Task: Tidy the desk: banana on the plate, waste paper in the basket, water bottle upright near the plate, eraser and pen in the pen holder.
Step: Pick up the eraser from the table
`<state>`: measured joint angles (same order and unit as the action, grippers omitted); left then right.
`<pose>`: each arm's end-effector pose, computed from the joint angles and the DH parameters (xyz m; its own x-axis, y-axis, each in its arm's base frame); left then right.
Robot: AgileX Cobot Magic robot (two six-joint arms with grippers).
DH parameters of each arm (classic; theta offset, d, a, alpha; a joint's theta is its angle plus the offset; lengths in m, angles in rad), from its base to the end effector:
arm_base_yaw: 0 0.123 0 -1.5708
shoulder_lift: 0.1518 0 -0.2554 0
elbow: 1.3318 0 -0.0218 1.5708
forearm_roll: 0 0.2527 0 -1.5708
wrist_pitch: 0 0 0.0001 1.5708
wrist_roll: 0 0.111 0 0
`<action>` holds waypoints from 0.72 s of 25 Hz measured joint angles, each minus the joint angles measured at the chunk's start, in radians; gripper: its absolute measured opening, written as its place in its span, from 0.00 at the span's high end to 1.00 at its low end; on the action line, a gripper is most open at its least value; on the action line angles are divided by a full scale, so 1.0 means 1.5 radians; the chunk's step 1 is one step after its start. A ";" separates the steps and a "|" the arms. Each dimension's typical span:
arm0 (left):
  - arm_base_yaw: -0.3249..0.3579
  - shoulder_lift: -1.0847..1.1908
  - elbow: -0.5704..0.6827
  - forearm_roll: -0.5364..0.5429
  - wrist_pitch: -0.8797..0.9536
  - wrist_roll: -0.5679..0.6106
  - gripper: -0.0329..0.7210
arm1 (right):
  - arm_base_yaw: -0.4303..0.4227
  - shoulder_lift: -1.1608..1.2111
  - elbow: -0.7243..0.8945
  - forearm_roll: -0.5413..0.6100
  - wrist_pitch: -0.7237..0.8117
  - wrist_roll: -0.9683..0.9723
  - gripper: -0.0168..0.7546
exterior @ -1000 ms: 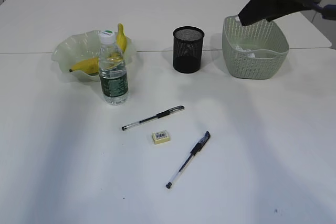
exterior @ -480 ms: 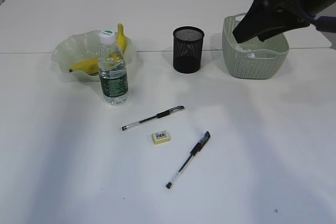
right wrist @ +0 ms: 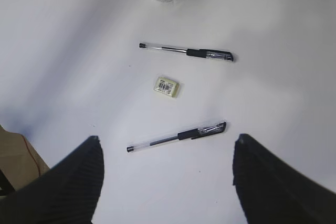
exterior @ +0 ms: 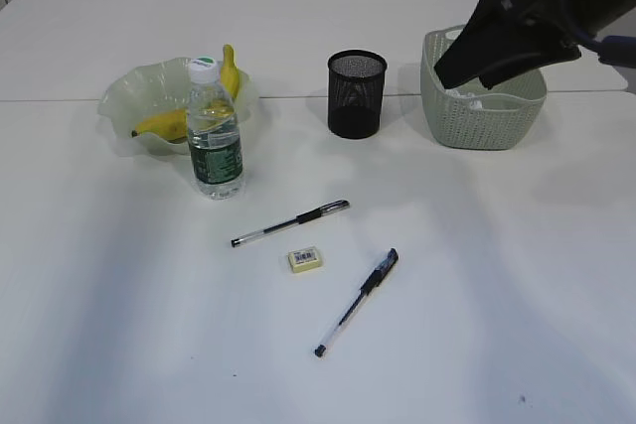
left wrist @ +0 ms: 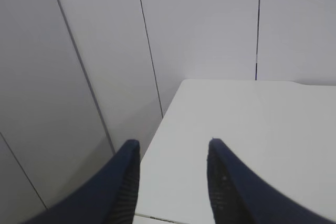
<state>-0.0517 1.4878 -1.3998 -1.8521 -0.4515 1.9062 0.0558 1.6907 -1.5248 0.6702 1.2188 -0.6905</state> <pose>0.3721 0.0272 0.3859 -0.1431 0.0298 -0.9893 -0.3645 0.9277 0.0807 0.3496 0.0844 0.2865 -0.7491 -0.3764 -0.5452 -0.6123 0.7075 0.3528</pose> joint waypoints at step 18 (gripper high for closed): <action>0.000 0.000 0.061 0.000 -0.003 0.002 0.56 | 0.000 0.000 0.000 -0.092 0.001 0.148 0.24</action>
<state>-0.0517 1.4878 -1.3084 -1.8521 -0.4561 1.9097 0.0558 1.6907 -1.5248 0.5318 1.2204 -0.4689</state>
